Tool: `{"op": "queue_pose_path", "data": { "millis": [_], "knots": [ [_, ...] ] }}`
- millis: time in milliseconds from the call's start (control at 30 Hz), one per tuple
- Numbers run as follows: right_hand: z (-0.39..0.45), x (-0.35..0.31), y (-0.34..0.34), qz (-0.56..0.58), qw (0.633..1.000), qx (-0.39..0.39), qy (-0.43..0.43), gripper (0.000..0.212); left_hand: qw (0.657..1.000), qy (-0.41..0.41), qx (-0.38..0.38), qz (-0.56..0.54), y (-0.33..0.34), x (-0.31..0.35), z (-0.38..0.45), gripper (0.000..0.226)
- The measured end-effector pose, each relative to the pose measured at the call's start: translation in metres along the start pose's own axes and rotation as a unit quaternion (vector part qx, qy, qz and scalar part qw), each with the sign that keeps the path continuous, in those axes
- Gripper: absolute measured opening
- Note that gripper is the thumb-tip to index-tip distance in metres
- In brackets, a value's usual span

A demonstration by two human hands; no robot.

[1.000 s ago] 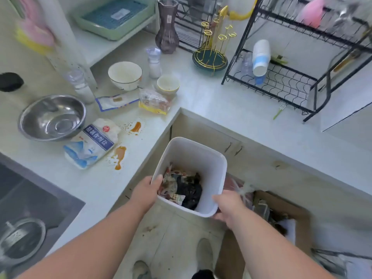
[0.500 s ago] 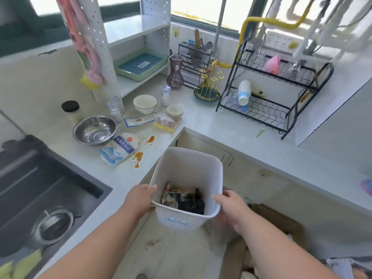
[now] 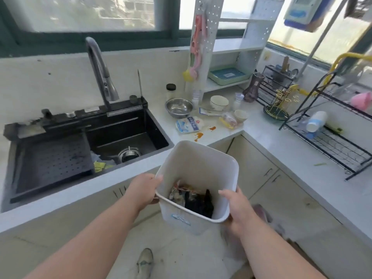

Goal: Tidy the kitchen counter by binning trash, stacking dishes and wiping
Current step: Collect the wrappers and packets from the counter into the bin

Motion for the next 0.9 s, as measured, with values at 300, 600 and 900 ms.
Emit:
{"op": "queue_pose_path", "data": {
  "millis": [300,600,900],
  "knots": [
    [-0.08,0.048,0.081,-0.088,0.995,-0.043,0.014,0.04,0.993,-0.025,0.113,-0.019,-0.127,-0.059,-0.038,0.041],
    [-0.138,0.096,0.156,-0.135,0.989,-0.06,0.007,0.038,0.986,-0.077,0.126,-0.076,-0.216,-0.129,-0.047,0.05],
    [-0.2,0.154,0.223,-0.111,0.994,-0.013,-0.003,0.043,0.99,-0.072,0.089,-0.082,-0.301,-0.184,-0.024,0.044]
  ]
}}
Point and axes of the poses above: each hand's wrist, its own z-axis towards the middle knuckle, its own y-axis out of the palm, x = y × z, the point moved 7 cm from there along z, towards the middle knuckle, and after that the axes turned 14 degrees about x, right-handed, at the moved point
